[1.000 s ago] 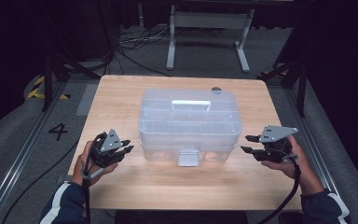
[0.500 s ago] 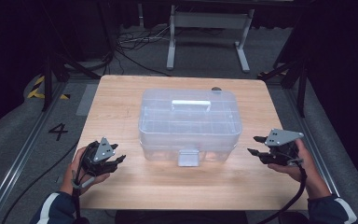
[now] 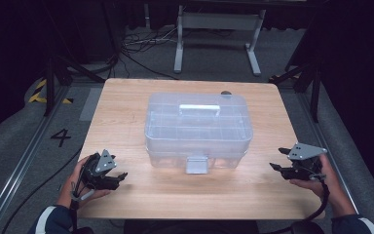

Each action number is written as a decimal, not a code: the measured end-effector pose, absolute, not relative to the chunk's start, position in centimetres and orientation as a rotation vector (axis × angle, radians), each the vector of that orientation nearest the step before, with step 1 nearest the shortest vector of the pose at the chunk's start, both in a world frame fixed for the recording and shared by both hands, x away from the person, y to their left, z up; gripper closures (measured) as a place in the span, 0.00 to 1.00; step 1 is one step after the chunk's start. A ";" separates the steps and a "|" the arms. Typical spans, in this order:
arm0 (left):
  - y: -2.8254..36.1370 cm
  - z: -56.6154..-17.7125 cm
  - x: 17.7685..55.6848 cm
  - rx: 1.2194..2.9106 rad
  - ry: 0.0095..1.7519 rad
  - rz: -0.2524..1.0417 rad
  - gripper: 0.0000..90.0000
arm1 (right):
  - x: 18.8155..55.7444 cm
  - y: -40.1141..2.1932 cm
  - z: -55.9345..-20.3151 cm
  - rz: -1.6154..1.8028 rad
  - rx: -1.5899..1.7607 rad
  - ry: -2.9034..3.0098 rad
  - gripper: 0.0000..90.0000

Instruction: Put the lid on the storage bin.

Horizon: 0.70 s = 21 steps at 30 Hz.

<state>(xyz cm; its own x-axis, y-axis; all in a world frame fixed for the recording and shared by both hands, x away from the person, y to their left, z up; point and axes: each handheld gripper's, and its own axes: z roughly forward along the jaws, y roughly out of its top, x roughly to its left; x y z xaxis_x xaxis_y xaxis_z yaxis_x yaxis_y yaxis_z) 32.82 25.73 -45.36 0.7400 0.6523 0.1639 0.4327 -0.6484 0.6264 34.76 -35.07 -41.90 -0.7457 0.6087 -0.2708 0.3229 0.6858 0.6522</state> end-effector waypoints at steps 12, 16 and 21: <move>27.7 -47.3 32.8 2.338 0.895 0.413 0.22 | 34.0 -38.2 -45.4 0.844 0.899 2.390 0.35; 28.3 -47.6 32.7 2.313 0.916 0.384 0.21 | 33.5 -39.1 -46.4 0.868 0.965 2.370 0.33; 28.9 -48.0 32.6 2.293 0.940 0.349 0.20 | 33.0 -40.2 -47.4 0.939 1.063 2.337 0.31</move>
<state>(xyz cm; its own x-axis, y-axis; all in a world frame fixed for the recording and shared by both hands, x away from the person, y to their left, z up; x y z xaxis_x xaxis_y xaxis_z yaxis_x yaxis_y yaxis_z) 32.57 28.89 -48.03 0.7108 0.7034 0.0062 0.5369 -0.5483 0.6411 33.02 -40.21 -47.41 -0.6280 0.7737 -0.0834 0.5011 0.4840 0.7174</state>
